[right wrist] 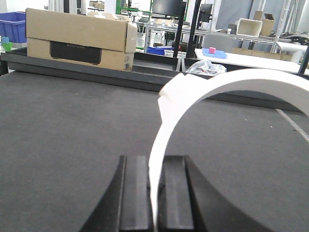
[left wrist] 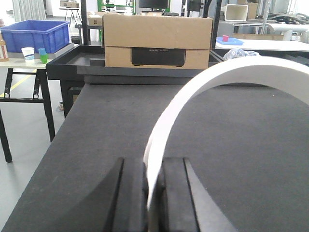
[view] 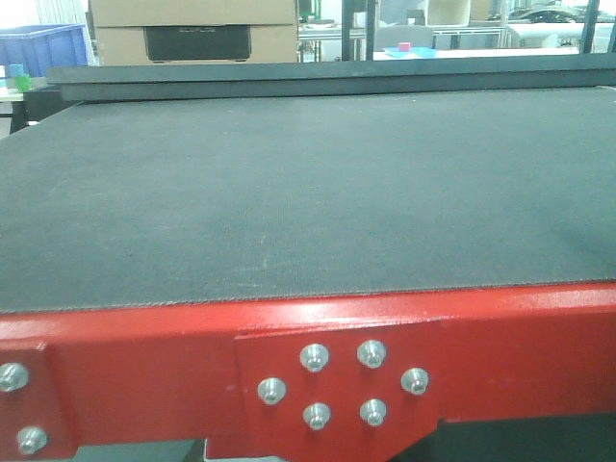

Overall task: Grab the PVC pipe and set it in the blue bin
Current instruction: 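Drive the base away from the table toward the blue bin shelf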

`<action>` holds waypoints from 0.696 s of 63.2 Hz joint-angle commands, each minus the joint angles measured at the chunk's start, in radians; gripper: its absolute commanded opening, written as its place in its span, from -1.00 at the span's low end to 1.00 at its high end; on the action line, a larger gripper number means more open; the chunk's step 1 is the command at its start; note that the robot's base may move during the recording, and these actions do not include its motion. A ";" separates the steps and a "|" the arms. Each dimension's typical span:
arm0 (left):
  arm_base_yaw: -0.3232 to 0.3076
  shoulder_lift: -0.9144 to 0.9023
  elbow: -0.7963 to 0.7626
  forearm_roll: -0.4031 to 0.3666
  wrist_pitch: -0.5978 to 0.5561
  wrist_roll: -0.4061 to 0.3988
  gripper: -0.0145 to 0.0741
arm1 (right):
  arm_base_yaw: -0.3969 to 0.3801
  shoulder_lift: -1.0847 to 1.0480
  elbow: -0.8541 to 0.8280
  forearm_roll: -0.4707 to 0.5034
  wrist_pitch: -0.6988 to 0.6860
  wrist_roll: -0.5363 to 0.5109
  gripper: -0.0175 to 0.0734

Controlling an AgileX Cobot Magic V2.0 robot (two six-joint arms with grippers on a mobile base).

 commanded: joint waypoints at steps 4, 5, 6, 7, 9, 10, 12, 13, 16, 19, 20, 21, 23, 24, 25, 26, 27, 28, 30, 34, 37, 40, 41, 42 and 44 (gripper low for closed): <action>-0.005 -0.005 -0.002 -0.003 -0.024 -0.007 -0.92 | 0.000 -0.004 -0.002 0.004 -0.023 -0.002 -0.97; -0.005 -0.005 -0.002 -0.003 -0.024 -0.007 -0.92 | 0.000 -0.004 -0.002 0.004 -0.023 -0.002 -0.97; -0.005 -0.005 -0.002 -0.003 -0.024 -0.007 -0.92 | 0.000 -0.004 -0.002 0.004 -0.023 -0.002 -0.97; -0.005 -0.005 -0.002 -0.003 -0.024 -0.007 -0.92 | 0.000 -0.004 -0.002 0.004 -0.023 -0.002 -0.97; -0.005 -0.005 -0.002 -0.003 -0.024 -0.007 -0.92 | 0.000 -0.004 -0.002 0.004 -0.023 -0.002 -0.97; -0.005 -0.005 -0.002 -0.003 -0.024 -0.007 -0.92 | 0.000 -0.004 -0.002 0.004 -0.023 -0.002 -0.97; -0.005 -0.005 -0.002 -0.003 -0.024 -0.007 -0.92 | 0.000 -0.004 -0.002 0.004 -0.023 -0.002 -0.97; -0.005 -0.005 -0.002 -0.003 -0.024 -0.007 -0.92 | 0.000 -0.004 -0.002 0.004 -0.023 -0.002 -0.97; -0.005 -0.005 -0.002 -0.003 -0.024 -0.007 -0.92 | 0.000 -0.004 -0.002 0.004 -0.023 -0.002 -0.97; -0.005 -0.005 -0.002 -0.003 -0.024 -0.007 -0.92 | 0.000 -0.004 -0.002 0.004 -0.023 -0.002 -0.97; -0.005 -0.005 -0.002 -0.003 -0.024 -0.007 -0.92 | 0.000 -0.004 -0.002 0.004 -0.023 -0.002 -0.97; -0.005 -0.005 -0.002 -0.003 -0.024 -0.007 -0.92 | 0.000 -0.004 -0.002 0.004 -0.023 -0.002 -0.97; -0.005 -0.005 -0.002 -0.003 -0.024 -0.007 -0.92 | 0.000 -0.004 -0.002 0.004 -0.023 -0.002 -0.97; -0.005 -0.005 -0.002 -0.003 -0.024 -0.007 -0.92 | 0.000 -0.004 -0.002 0.004 -0.023 -0.002 -0.97; -0.005 -0.005 -0.002 -0.003 -0.024 -0.007 -0.92 | 0.000 -0.004 -0.002 0.004 -0.023 -0.002 -0.97; -0.005 -0.005 -0.002 -0.003 -0.024 -0.007 -0.92 | 0.000 -0.004 -0.002 0.004 -0.023 -0.002 -0.97; -0.005 -0.005 -0.002 -0.003 -0.024 -0.007 -0.92 | 0.000 -0.004 -0.002 0.004 -0.023 -0.002 -0.97; -0.005 -0.005 -0.002 -0.003 -0.024 -0.007 -0.92 | 0.000 -0.004 -0.002 0.004 -0.023 -0.002 -0.97; -0.005 -0.005 -0.002 -0.003 -0.024 -0.007 -0.92 | 0.000 -0.004 -0.002 0.004 -0.023 -0.002 -0.97; -0.005 -0.005 -0.002 -0.003 -0.024 -0.007 -0.92 | 0.000 -0.004 -0.002 0.004 -0.023 -0.002 -0.97; -0.005 -0.005 -0.002 -0.003 -0.024 -0.007 -0.92 | 0.000 -0.004 -0.002 0.004 -0.023 -0.002 -0.97; -0.005 -0.005 -0.002 -0.003 -0.024 -0.007 -0.92 | 0.000 -0.004 -0.002 0.004 -0.023 -0.002 -0.97; -0.005 -0.005 -0.002 -0.003 -0.024 -0.007 -0.92 | 0.000 -0.004 -0.002 0.004 -0.023 -0.002 -0.97; -0.005 -0.005 -0.002 -0.003 -0.024 -0.007 -0.92 | 0.000 -0.004 -0.002 0.004 -0.023 -0.002 -0.97; -0.005 -0.005 -0.002 -0.003 -0.024 -0.007 -0.92 | 0.000 -0.004 -0.002 0.004 -0.023 -0.002 -0.97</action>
